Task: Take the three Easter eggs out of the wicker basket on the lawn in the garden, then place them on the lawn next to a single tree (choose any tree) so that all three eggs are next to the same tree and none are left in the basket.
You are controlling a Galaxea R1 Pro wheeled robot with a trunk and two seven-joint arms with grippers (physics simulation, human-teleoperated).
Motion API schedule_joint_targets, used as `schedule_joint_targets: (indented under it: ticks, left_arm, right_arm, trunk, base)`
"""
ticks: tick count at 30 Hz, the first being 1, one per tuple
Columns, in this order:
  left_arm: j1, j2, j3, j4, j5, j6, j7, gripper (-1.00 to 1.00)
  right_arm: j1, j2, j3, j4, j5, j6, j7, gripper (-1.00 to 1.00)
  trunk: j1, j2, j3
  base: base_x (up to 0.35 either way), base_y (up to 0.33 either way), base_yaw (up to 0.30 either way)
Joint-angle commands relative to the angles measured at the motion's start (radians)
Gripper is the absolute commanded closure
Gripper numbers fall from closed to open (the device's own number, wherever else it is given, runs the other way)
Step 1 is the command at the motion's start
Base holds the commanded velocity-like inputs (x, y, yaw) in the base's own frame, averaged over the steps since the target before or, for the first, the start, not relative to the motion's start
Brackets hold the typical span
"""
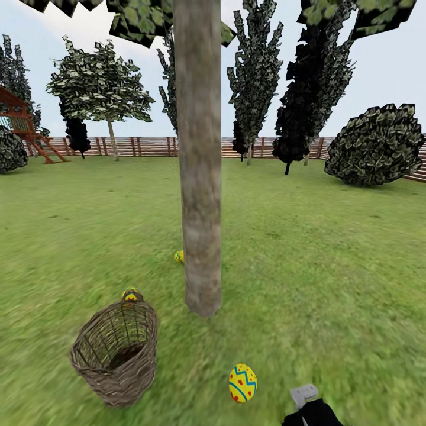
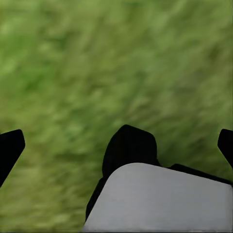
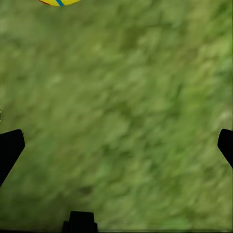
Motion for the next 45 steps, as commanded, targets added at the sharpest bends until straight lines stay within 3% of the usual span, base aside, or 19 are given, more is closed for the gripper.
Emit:
schedule_joint_targets:
  ticks: [1, 20, 25, 29, 33, 38, 41, 45]
  left_arm:
    - [0.0, 0.0, 0.006, 0.001, -0.002, 0.006, -0.002, -1.0]
    - [0.0, 0.001, 0.007, 0.092, 0.0, 0.0, -0.003, -1.0]
    - [0.0, -0.002, 0.006, 0.094, -0.002, -0.002, 0.001, -1.0]
    - [0.0, -0.002, 0.006, 0.095, -0.002, -0.044, 0.0, -1.0]
    - [0.0, -0.008, 0.006, 0.159, -0.007, -0.082, 0.002, -1.0]
    - [0.0, -0.009, 0.006, 0.191, -0.009, -0.11, 0.005, -1.0]
    - [0.001, -0.011, 0.006, 0.236, -0.009, -0.175, 0.006, -1.0]
    - [0.001, -0.017, 0.006, 0.249, -0.009, -0.19, 0.006, -1.0]
  right_arm:
    - [-0.001, -0.001, 0.002, 0.004, 0.011, 0.005, 0.008, -1.0]
    - [-0.001, -0.001, 0.005, 0.032, 0.012, 0.006, 0.009, -1.0]
    - [0.0, 0.0, 0.005, 0.084, 0.011, 0.001, 0.008, -1.0]
    - [0.0, 0.002, 0.009, 0.114, 0.014, -0.074, 0.008, -1.0]
    - [0.0, 0.003, 0.008, 0.192, 0.014, -0.177, 0.008, -1.0]
    - [0.0, 0.003, 0.005, 0.245, 0.012, -0.2, 0.008, -1.0]
    - [0.0, 0.003, 0.006, 0.344, 0.012, -0.216, 0.008, -1.0]
    - [0.0, 0.0, 0.006, 0.402, 0.012, -0.271, 0.008, -1.0]
  trunk:
    - [-0.004, 0.007, 0.002]
    - [-0.077, 0.14, 0.062]
    - [-0.096, 0.175, 0.078]
    - [-0.111, 0.203, 0.095]
    - [-0.127, 0.231, 0.11]
    - [-0.146, 0.266, 0.127]
    - [-0.157, 0.287, 0.138]
    - [-0.173, 0.315, 0.151]
  base:
    - [0.0, 0.0, 0.0]
    - [0.0, 0.0, 0.0]
    - [0.0, 0.0, 0.0]
    - [0.0, 0.0, 0.0]
    - [0.0, 0.0, 0.0]
    - [0.0, 0.0, 0.0]
    - [0.0, 0.0, 0.0]
    - [0.0, 0.0, 0.0]
